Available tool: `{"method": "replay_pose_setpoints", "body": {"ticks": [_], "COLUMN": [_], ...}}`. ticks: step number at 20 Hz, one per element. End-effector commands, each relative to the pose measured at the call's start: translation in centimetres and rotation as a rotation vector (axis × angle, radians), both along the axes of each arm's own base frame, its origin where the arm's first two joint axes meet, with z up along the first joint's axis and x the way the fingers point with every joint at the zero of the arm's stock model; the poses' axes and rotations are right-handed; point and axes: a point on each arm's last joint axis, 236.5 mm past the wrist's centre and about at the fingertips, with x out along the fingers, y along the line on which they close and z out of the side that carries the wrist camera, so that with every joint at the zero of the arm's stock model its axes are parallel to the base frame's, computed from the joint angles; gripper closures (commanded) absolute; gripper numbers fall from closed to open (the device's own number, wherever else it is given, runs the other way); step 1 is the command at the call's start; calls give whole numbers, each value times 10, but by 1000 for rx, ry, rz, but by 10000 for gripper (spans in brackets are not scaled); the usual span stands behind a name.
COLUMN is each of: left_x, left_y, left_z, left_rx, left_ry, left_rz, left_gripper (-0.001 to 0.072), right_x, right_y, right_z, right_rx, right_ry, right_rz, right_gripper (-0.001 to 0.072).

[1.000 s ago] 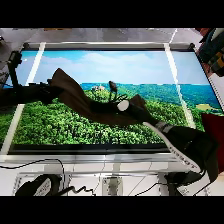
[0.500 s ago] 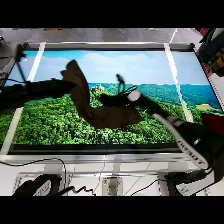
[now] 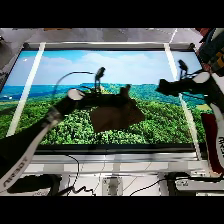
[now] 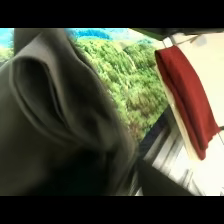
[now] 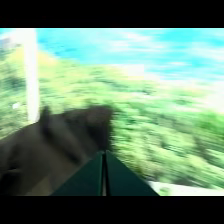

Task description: Fold the clothes and pants, and hang the long-sleeved shirts on hangers.

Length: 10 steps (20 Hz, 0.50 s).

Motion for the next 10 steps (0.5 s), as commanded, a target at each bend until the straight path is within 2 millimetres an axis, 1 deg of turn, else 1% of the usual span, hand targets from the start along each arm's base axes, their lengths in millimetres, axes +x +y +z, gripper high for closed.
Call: {"method": "replay_pose_setpoints", "body": {"ticks": [1,2,3,4,5,6,7,10], "left_x": [0,0,3,8,13,17,23,34], "left_y": [-40,-40,-36,-31,-25,-18,-10,14], "left_z": [-23,-22,-19,-15,-10,-4,4,25], "left_rx": [15,14,11,7,1,-6,-13,-26], "left_ry": [0,0,-4,-10,-15,-21,-29,-74], "left_rz": [10,11,19,32,40,49,60,69], "left_gripper": [3,3,3,4,4,4,4,5], "right_x": [-19,-19,-20,-21,-24,-27,-28,-35], "right_y": [-76,-87,-93,-95,-91,-80,-63,-1], "right_z": [-12,-16,-22,-29,-38,-46,-52,-66], "right_rx": [-124,-144,-137,-126,-103,-53,19,198], "right_ry": [49,49,61,84,115,148,172,224], "right_rz": [-50,-51,-64,-65,-57,-39,-4,155], "right_gripper": [525,321,261,260,252,221,221,160]}}
